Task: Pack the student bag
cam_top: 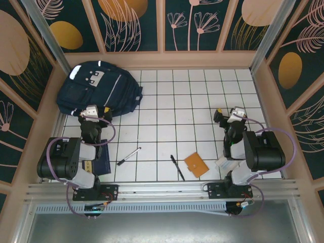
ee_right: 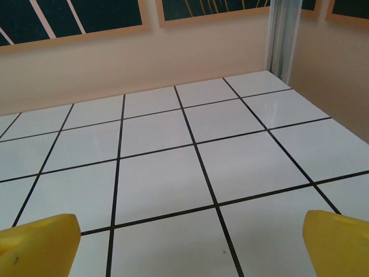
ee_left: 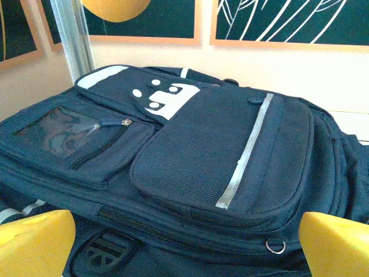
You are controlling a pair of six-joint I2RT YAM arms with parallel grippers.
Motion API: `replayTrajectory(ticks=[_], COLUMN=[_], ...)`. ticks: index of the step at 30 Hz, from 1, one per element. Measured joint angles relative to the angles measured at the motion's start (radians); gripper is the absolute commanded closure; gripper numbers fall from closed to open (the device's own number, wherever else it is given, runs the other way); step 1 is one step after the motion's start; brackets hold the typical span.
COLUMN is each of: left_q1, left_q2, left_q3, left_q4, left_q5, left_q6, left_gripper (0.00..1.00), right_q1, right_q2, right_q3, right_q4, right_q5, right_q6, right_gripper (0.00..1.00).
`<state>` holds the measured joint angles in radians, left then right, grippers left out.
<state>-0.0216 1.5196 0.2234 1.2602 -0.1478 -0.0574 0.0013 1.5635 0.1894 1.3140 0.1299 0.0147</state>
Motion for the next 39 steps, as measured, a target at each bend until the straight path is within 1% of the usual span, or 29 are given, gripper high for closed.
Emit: replayTrajectory(ticks=[22,32,34,35,37,39], left_q1=[0.0,0.0,0.0,0.0,0.0,0.0], left_q2=[0.0,-0.005,-0.036,-0.069,-0.129,-0.132], left_q3=[0.0,0.003,0.021,0.048,0.175,0.367], left_q4=[0.0,-0.015,-0.082,-0.163,-0.404,-0.634], left_q5=[0.0,0.023,0.042,0.049,0.032,0.008], left_q6=[0.0,0.003,0.005,0.0,-0.053,-0.127], left_gripper=[0.01,0.01,0.01,0.01,0.01,0.01], right_q1=[0.0,0.0,0.0,0.0,0.0,-0.001], right_q2=[0.0,-0.002,-0.026,-0.059,-0.134,-0.176], right_q3=[0.0,0.0,0.009,0.026,0.102,0.238], right_q4=[0.0,-0.003,-0.047,-0.106,-0.272,-0.462], right_q5=[0.0,0.0,0.0,0.0,0.009,0.036], right_q6=[0.0,0.0,0.0,0.0,0.026,0.073], right_gripper=[0.01,0.01,0.01,0.01,0.01,0.01])
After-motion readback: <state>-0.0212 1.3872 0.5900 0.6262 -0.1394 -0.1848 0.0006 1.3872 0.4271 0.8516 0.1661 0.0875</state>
